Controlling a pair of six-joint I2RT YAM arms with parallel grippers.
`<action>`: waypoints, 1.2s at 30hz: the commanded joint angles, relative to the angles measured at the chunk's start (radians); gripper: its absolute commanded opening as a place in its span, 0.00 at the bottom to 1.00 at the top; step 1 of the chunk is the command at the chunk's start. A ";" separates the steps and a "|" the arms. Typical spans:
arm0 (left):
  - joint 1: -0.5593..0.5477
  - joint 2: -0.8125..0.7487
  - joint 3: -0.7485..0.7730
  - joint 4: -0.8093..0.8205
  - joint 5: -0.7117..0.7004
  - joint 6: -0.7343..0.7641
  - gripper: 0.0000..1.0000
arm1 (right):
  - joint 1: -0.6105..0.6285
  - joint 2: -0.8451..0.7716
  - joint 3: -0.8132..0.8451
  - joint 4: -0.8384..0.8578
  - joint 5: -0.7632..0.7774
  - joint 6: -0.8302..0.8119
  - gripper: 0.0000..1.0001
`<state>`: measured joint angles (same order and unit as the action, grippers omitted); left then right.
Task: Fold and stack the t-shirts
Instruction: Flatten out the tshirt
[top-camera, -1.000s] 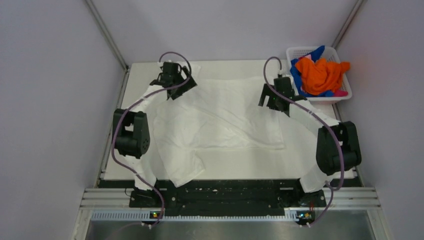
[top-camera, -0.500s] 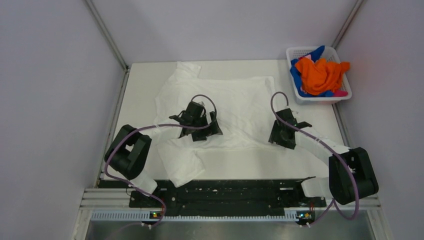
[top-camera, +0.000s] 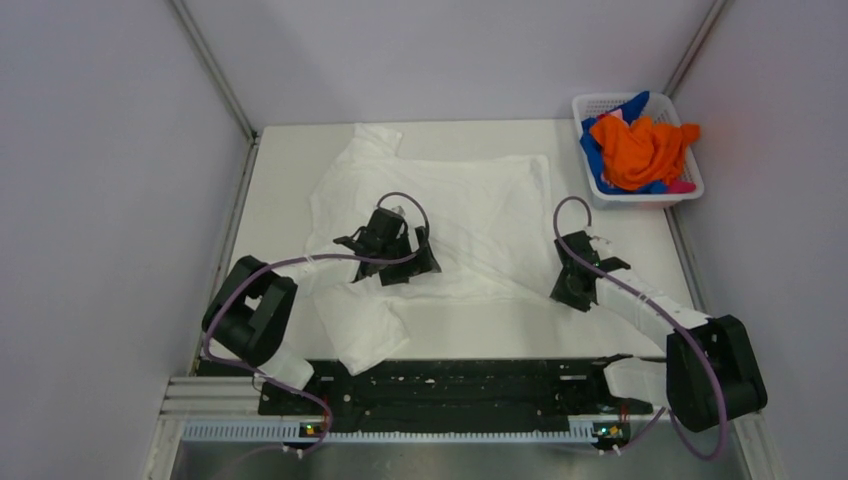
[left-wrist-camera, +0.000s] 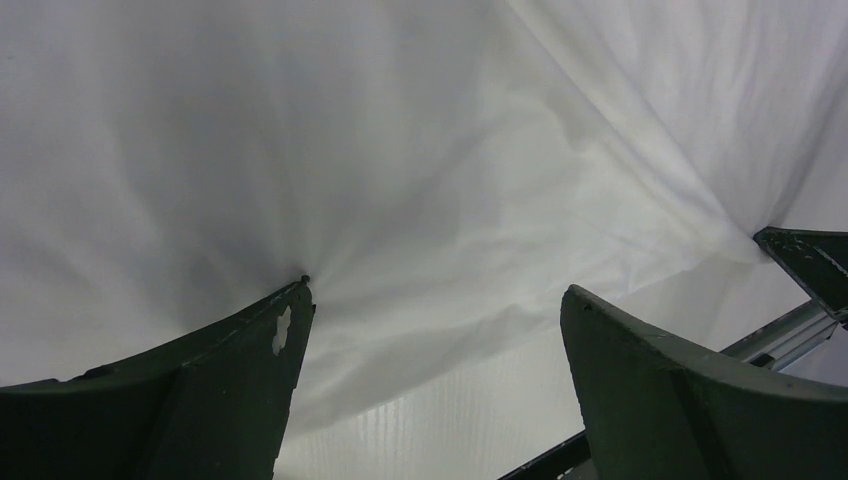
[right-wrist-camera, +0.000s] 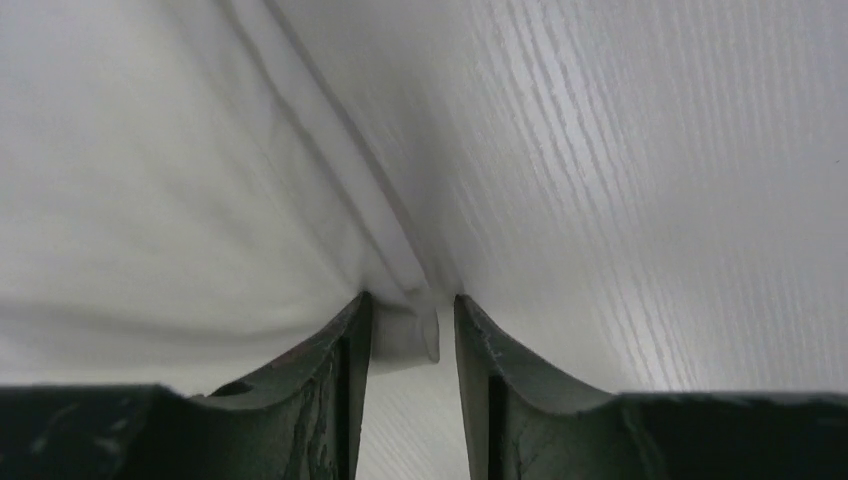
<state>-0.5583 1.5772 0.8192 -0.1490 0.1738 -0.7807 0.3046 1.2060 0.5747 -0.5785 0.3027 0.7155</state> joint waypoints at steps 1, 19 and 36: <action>0.001 -0.002 -0.030 -0.063 -0.031 0.035 0.99 | -0.003 -0.028 -0.029 0.082 -0.005 0.050 0.30; 0.003 0.011 -0.010 -0.235 -0.105 0.075 0.99 | -0.101 -0.074 0.038 -0.156 -0.018 0.009 0.00; -0.013 -0.181 0.056 -0.181 0.032 0.131 0.99 | -0.101 -0.171 0.149 0.061 -0.146 -0.112 0.99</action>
<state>-0.5648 1.4708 0.8173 -0.3382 0.1940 -0.6846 0.2108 1.0904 0.6659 -0.6662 0.2764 0.6724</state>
